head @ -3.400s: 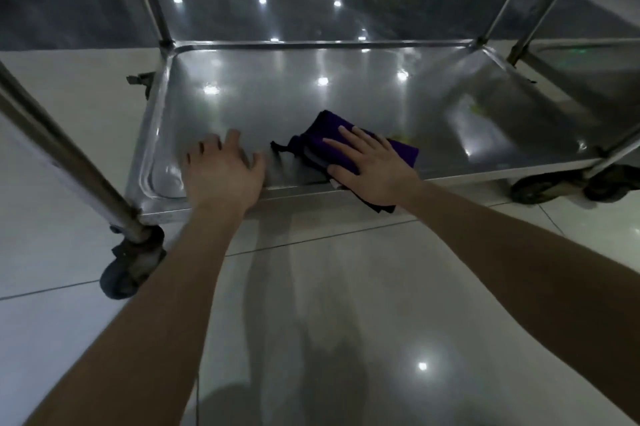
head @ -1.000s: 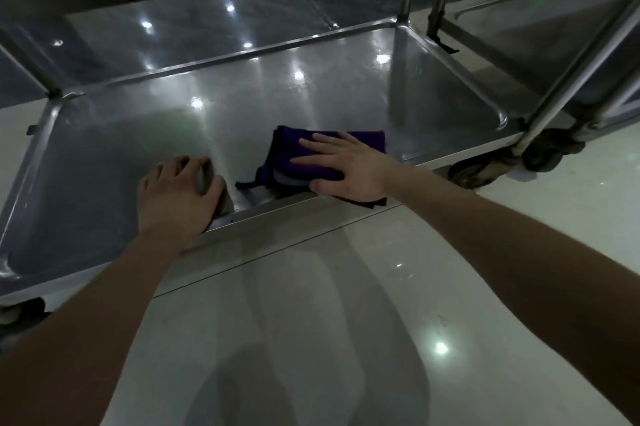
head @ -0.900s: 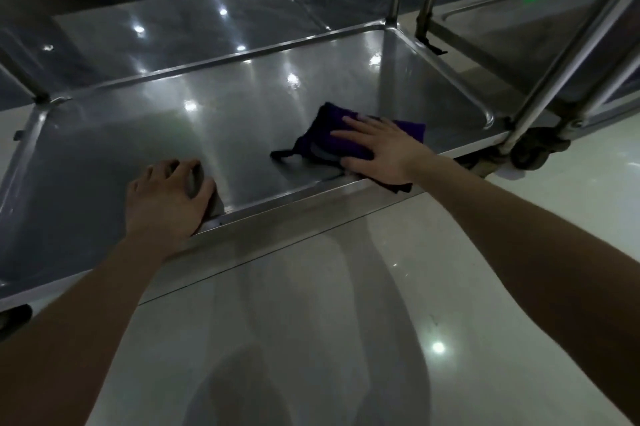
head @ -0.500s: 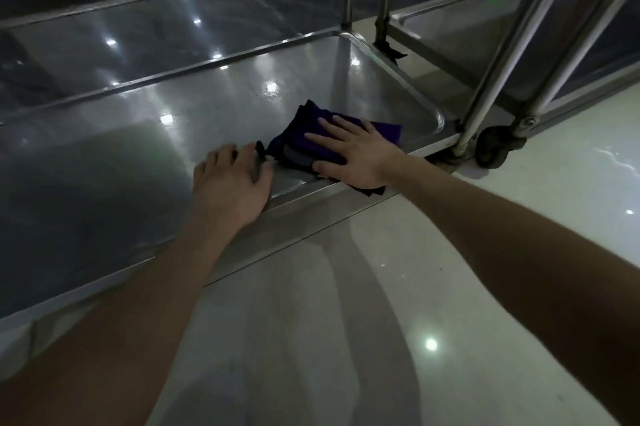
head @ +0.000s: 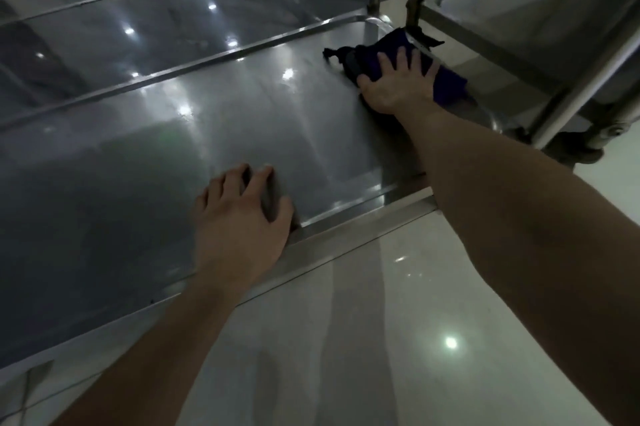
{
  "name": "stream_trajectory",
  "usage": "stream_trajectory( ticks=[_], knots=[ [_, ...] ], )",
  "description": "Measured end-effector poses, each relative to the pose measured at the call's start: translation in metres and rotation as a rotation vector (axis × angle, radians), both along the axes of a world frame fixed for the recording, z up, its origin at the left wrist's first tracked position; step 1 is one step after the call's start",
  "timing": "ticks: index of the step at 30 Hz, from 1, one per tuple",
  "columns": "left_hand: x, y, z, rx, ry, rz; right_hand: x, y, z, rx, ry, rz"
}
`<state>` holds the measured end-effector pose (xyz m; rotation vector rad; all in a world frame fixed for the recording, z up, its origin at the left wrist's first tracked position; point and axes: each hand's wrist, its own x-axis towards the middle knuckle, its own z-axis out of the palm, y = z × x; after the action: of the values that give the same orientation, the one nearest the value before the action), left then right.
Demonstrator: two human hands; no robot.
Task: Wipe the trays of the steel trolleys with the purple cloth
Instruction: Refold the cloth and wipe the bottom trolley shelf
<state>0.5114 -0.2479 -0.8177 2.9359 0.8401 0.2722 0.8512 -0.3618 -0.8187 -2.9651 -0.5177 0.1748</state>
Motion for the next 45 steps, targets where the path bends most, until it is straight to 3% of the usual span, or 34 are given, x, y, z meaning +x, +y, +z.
stream_trajectory(
  ticks=[3,7,10,13,19,23,26,29,31,33,35,39,42,45],
  knots=[
    [0.0,-0.001,0.0,0.005,-0.001,-0.015,-0.005,0.052,0.007,0.018,0.026,0.078],
    [0.001,0.0,0.0,0.025,-0.008,-0.018,-0.048,0.114,0.01,0.029,0.063,0.462],
    [0.001,0.0,0.0,0.017,0.018,-0.018,-0.079,0.117,0.007,0.046,0.063,0.693],
    [0.002,-0.001,0.002,-0.001,0.026,-0.008,-0.088,0.082,0.004,0.079,0.075,0.781],
    [0.002,-0.004,0.004,-0.021,-0.013,0.004,-0.078,-0.034,0.005,0.074,0.097,0.693],
    [0.005,-0.007,0.005,-0.007,-0.047,0.002,-0.073,-0.088,0.005,0.054,0.042,0.28],
    [0.003,-0.009,0.005,-0.007,-0.072,0.006,-0.12,-0.063,0.004,0.032,0.017,-0.007],
    [0.003,-0.008,0.008,-0.107,-0.124,0.007,-0.183,-0.02,0.003,0.036,0.023,0.247],
    [-0.003,-0.003,0.016,-0.28,-0.255,0.049,-0.207,-0.012,0.002,0.062,0.029,0.501],
    [-0.019,0.007,0.025,-0.421,-0.385,0.118,-0.21,-0.02,0.003,0.092,0.049,0.618],
    [-0.045,0.029,0.029,-0.362,-0.366,0.141,-0.204,-0.026,0.003,0.094,0.059,0.647],
    [-0.113,0.088,0.027,-0.09,-0.122,0.113,-0.195,-0.019,0.0,0.033,0.068,0.632],
    [-0.147,0.118,0.021,-0.052,-0.012,0.149,-0.188,-0.008,0.001,0.015,0.095,0.593],
    [-0.153,0.124,0.012,-0.09,-0.031,0.192,-0.172,0.015,0.001,0.01,0.097,0.543]
  ],
)
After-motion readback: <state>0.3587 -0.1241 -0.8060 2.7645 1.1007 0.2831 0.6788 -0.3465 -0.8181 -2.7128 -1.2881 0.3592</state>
